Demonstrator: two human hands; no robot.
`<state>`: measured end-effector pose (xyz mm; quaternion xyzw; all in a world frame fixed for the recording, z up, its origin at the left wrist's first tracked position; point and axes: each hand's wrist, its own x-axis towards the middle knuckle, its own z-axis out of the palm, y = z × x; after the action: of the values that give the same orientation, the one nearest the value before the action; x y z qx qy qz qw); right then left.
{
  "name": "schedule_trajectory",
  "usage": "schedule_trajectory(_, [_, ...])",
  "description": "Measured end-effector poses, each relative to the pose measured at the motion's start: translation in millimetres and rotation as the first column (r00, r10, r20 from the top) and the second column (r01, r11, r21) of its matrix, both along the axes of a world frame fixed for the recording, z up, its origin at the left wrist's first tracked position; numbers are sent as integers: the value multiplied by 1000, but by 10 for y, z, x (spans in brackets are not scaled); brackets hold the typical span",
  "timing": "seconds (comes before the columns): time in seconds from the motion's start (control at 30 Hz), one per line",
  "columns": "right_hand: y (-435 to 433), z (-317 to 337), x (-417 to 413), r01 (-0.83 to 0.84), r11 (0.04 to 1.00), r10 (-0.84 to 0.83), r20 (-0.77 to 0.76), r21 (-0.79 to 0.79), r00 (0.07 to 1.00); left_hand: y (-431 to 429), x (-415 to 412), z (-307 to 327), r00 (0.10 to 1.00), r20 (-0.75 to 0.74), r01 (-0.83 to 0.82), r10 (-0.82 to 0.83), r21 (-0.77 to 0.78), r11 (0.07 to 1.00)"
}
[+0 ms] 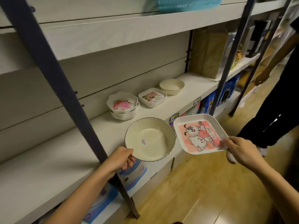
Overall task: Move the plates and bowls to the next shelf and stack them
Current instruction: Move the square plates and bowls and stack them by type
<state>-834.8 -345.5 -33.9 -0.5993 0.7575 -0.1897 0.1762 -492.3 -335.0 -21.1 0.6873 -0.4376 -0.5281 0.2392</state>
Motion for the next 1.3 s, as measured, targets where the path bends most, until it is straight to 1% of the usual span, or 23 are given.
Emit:
schedule_trajectory(0.1, [-447,87,-135,13,1000,-13,-47,3,999,-369,-162,9,999,-20,-29,29,-17,999])
schedule_trajectory(0.17, [-773,141,-228,-9,1000,9,-61,5,998,-603,-239,1,999,-10,-53,52,-35,998])
schedule_trajectory(0.37, [-1548,87,-414,-88,996,88,-11,17,996,-1191,-371,-54,990,6,-138,138,-31,990])
schedule_trajectory(0.53, [-2089,55,-453,-209,978,208,48,23,977,-1482,-454,-49,976,9,-219,219,-21,975])
schedule_trajectory(0.7, [-2875,-13,-359,-359,931,355,56,72,933,-1591,-523,-117,943,46,-327,328,-31,944])
schedule_trajectory(0.8, [-3379,-38,-199,-477,874,475,48,92,879,-1568,-591,-125,900,66,-430,431,-35,902])
schedule_trajectory(1.0, [-4063,-101,239,-637,763,644,-59,111,762,-1379,-822,-95,771,153,-621,618,-33,783])
schedule_trajectory(1.1, [-4290,-143,480,-686,716,696,-57,129,715,-1273,-977,-88,659,101,-747,745,-23,664])
schedule_trajectory(1.17, [-4390,-157,635,-701,697,715,-72,152,696,-1213,-1057,-103,580,100,-811,808,-22,585])
schedule_trajectory(1.2, [-4426,-169,704,-699,696,715,-69,166,696,-1185,-1099,-102,555,106,-828,825,-31,561])
schedule_trajectory(1.3, [-4519,-221,880,-688,696,710,-50,206,703,-1131,-1138,-131,535,70,-843,842,-13,537])
